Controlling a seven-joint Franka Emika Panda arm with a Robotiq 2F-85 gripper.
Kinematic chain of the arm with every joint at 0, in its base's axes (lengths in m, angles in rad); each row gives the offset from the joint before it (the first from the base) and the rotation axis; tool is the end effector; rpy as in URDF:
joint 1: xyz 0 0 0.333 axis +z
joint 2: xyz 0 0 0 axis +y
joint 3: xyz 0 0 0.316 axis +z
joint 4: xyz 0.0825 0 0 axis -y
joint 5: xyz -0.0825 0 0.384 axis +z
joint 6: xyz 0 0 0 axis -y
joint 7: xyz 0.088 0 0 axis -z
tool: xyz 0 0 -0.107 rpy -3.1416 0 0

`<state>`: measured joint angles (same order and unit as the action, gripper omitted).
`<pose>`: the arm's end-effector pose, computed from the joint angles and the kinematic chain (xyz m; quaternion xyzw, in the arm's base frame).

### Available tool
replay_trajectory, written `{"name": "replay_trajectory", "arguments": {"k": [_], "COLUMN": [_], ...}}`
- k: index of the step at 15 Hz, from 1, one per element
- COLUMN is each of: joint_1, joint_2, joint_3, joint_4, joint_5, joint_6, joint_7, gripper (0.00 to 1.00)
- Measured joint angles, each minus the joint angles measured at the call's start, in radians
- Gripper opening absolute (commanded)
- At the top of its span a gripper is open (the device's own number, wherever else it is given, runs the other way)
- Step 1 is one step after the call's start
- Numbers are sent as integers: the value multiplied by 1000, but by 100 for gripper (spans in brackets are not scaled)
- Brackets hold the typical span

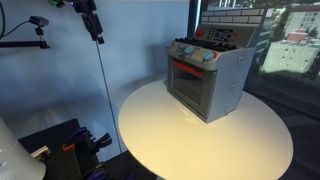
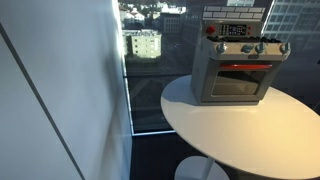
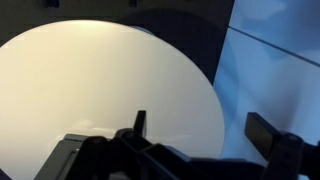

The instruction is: Turn the knob on the toy stove

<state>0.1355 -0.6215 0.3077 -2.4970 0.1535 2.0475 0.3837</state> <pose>0.3403 0.1805 0.4989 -0.9967 0.0210 -0.0778 0.0125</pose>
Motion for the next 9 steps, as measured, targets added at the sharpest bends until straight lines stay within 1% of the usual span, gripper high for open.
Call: {"name": "replay_trajectory", "arguments": {"k": [5, 9], "joint_1": [-2, -18], "joint_2": [3, 20], "joint_3": [-4, -18], "joint_4": [6, 48], "joint_5": [-3, -9], "joint_6": [0, 0], "joint_7": [0, 0], "gripper": [100, 100]}}
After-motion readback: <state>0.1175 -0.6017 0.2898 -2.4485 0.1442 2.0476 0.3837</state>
